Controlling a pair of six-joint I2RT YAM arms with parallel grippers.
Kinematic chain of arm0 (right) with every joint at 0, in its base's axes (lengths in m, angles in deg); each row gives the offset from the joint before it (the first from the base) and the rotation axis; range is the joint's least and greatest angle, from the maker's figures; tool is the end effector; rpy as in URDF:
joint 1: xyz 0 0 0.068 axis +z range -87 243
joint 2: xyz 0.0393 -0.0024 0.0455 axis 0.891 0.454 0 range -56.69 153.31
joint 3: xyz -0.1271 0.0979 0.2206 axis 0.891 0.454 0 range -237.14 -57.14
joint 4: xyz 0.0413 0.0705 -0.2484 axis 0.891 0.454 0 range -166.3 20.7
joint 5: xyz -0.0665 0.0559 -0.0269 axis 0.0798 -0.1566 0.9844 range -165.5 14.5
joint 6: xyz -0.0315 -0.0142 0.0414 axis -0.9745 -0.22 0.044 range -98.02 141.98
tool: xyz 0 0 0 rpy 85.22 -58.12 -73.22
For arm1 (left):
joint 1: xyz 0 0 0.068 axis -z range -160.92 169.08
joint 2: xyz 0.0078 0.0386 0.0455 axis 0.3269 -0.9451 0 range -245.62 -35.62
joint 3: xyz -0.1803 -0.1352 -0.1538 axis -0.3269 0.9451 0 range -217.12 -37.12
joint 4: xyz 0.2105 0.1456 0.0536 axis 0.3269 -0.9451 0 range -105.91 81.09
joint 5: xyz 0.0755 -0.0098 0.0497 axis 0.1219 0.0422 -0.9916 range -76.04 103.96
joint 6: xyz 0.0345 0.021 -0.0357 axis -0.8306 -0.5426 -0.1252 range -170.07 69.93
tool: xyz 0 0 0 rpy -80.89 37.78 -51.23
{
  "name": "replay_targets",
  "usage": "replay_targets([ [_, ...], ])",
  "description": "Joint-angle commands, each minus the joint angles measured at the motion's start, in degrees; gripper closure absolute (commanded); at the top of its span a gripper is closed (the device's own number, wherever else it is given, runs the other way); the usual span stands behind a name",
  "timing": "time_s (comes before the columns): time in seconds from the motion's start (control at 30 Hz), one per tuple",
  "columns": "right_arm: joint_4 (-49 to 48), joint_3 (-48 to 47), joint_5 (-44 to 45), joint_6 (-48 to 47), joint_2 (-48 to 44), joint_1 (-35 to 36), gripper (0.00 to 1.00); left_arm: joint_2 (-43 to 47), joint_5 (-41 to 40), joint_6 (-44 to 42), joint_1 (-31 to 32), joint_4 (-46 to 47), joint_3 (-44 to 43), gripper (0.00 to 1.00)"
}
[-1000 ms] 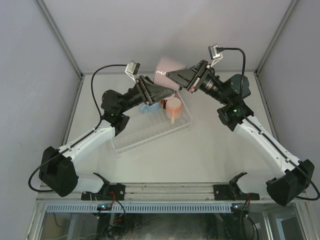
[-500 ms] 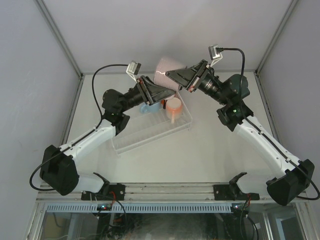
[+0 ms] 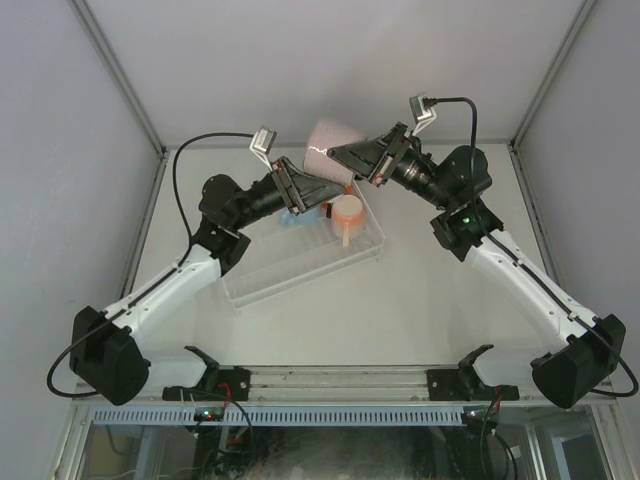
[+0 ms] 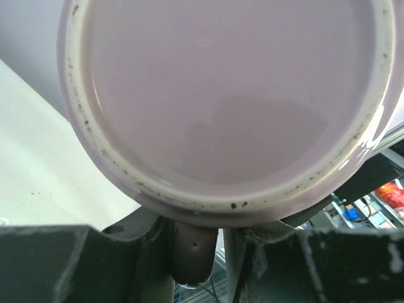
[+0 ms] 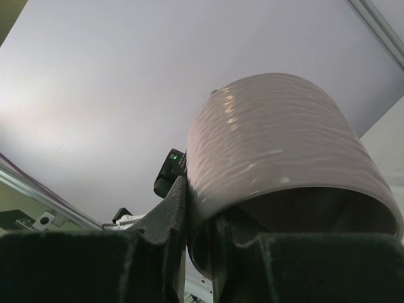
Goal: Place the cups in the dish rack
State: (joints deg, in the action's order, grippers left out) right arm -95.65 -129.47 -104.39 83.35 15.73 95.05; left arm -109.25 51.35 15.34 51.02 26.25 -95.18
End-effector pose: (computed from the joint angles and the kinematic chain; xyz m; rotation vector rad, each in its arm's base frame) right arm 0.2322 0.1657 0.4596 -0.1367 1.4770 1.6763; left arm 0.2381 -0.1739 0.3931 0.2397 1.5336 -1.8022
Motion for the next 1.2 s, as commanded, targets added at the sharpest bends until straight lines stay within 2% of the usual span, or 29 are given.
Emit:
replay_targets([
  [0.0,-2.3,-0.7,-2.6,-4.6,-0.1,1.2,1.00,2.8,-1.7,-6.1,0.1,-8.1,-0.4,1.00],
  [0.07,-2.1,-0.7,-2.7,-4.7,0.0,1.2,0.95,2.8,-2.0,-6.4,0.0,-8.2,-0.2,1.00],
  [0.17,-1.6,-0.7,-2.7,-4.9,0.2,1.2,0.93,3.0,-2.9,-6.1,-0.1,-7.4,0.3,1.00],
  [0.27,-1.4,-0.7,-2.7,-4.9,0.3,1.2,0.82,3.0,-3.6,-5.2,-0.4,-5.3,1.0,1.00],
  [0.47,-0.9,-0.7,-2.7,-4.9,0.3,0.9,0.66,3.0,-4.3,-0.3,-1.0,3.3,3.7,1.00],
  [0.77,0.0,-0.7,-2.5,-5.1,0.2,0.3,0.63,3.8,-4.7,0.3,-2.4,5.0,4.6,1.00],
  [1.03,3.4,-0.2,-2.1,-6.9,-0.8,-0.6,0.59,6.2,-5.2,-6.5,-2.9,-4.4,5.3,1.00],
  [1.17,3.9,0.2,-2.0,-6.9,-0.7,-0.9,0.56,7.0,-5.0,-8.3,-3.2,-6.2,5.8,1.00],
])
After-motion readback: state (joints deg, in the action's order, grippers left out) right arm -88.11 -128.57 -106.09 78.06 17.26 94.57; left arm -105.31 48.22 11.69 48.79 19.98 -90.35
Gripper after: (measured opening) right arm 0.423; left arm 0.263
